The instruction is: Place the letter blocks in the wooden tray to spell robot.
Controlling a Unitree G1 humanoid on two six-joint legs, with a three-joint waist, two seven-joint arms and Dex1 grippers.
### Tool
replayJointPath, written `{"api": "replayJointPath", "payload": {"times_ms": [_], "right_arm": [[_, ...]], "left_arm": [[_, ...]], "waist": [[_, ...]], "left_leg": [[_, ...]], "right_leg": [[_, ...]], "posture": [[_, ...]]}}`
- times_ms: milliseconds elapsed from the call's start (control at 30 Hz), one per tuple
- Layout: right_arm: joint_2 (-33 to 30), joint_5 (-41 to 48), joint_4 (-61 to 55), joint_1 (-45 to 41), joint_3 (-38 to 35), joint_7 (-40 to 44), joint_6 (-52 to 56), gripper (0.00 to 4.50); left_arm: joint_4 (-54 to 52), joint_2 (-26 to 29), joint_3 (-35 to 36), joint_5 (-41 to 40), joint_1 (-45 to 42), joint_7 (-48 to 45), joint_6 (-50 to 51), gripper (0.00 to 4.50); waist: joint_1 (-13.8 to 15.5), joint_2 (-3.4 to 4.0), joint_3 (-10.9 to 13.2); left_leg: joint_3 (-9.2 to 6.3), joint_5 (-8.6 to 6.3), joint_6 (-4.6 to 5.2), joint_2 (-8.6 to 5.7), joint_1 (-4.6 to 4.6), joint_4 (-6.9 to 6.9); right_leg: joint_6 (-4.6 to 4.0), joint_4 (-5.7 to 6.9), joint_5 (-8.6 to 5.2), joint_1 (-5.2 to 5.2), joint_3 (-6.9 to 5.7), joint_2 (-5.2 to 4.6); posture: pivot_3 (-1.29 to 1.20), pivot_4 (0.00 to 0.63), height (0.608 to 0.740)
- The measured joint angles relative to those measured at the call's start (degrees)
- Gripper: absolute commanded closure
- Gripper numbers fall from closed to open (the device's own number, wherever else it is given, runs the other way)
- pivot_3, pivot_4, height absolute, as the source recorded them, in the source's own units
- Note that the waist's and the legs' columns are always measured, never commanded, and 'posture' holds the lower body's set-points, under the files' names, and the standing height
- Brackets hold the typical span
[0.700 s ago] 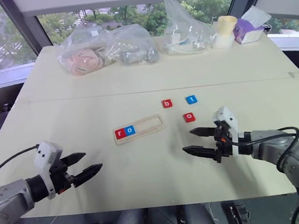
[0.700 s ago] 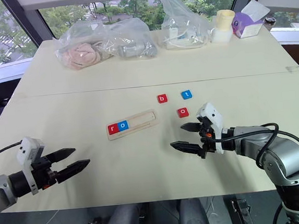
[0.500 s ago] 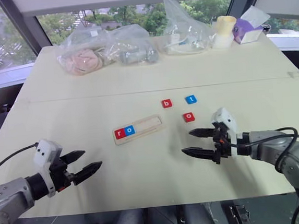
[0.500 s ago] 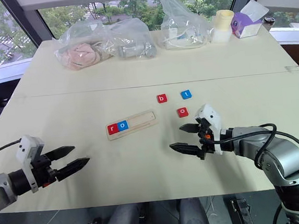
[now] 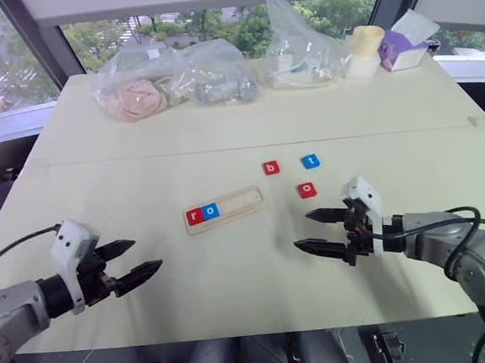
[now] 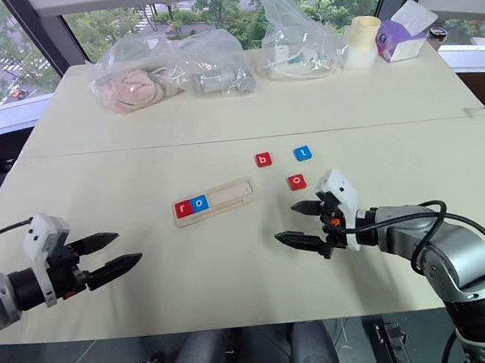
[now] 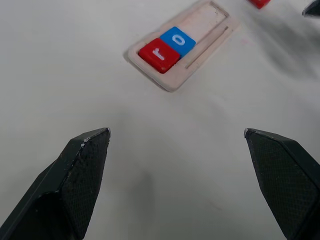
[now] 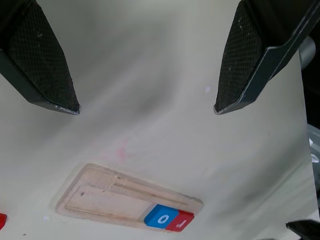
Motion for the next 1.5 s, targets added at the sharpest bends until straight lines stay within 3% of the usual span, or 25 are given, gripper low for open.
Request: {"api": "replayJointPath", "payload": {"times_ms": [100, 233, 533, 767, 1100, 1233, 1500], "right_arm": [[-0.7, 0.9, -0.2, -4.3, 0.9, 0.0, 3.3, 0.11], [-1.9, 1.1, -3.9, -7.6, 3.8, -0.2, 4.9, 0.11], [0.1, -0.9, -6.2, -6.0, 7.0, -3.8, 4.2, 0.11], [2.5, -1.2, -7.8, -4.8, 7.2, -7.7, 4.2, 0.11], [3.3, -1.1, -8.1, -4.8, 7.2, -10.3, 4.3, 0.11], [3.8, -1.1, -8.1, -4.8, 7.2, -11.1, 4.3, 0.0], [3.9, -1.1, -8.1, -4.3, 7.0, -11.3, 4.2, 0.0]], "left_arm": [[3.1, 6.1, -1.4, 2.3, -4.2, -5.8, -2.8, 0.0], [9.3, 7.5, -9.5, 5.4, -14.7, -11.1, -7.0, 0.0], [28.8, -4.2, -30.0, 18.8, -34.7, -15.1, -19.4, 0.0], [43.0, -9.8, -38.1, 28.6, -43.5, -19.7, -32.5, 0.0], [50.8, -13.0, -39.6, 33.3, -45.9, -22.8, -40.5, 0.0], [52.5, -13.9, -39.7, 34.0, -46.4, -23.1, -41.5, 1.25], [53.6, -14.8, -39.7, 35.3, -46.4, -22.7, -44.1, 1.36]], "waist": [[0.0, 0.06, 0.0], [0.2, 0.09, 0.0], [0.0, 0.0, 0.0], [0.0, -0.01, 0.0], [0.0, -0.02, -0.1], [0.0, -0.03, -0.1], [0.0, 0.01, -0.1]], "left_leg": [[0.03, 0.0, 0.0, 0.01, 0.02, 0.01], [0.04, 0.0, 0.01, -0.01, 0.01, -0.04], [0.18, 0.0, 0.08, -0.04, 0.0, 0.1], [0.29, 0.01, 0.09, -0.04, 0.02, 0.14], [0.3, 0.02, 0.1, -0.05, 0.06, 0.22], [0.3, 0.02, 0.11, -0.06, 0.11, 0.28], [0.29, -0.01, 0.13, -0.05, 0.72, 0.27]], "right_leg": [[-0.06, 0.01, 0.04, 0.0, 0.01, -0.01], [-0.03, -0.06, 0.02, 0.02, -0.01, -0.03], [0.48, -0.01, 0.3, 0.01, 0.03, 0.07], [0.66, 0.0, 0.43, 0.0, 0.15, 0.13], [0.72, 0.02, 0.47, 0.06, 0.18, 0.14], [0.76, 0.02, 0.49, 0.16, 0.18, 0.14], [0.76, -0.07, 0.46, 0.81, 0.17, 0.12]], "posture": [[0.0, 0.15, 0.74], [0.0, 0.15, 0.74], [0.0, 0.15, 0.74], [0.0, 0.15, 0.74], [0.0, 0.15, 0.74], [0.0, 0.15, 0.74], [0.0, 0.15, 0.74]]}}
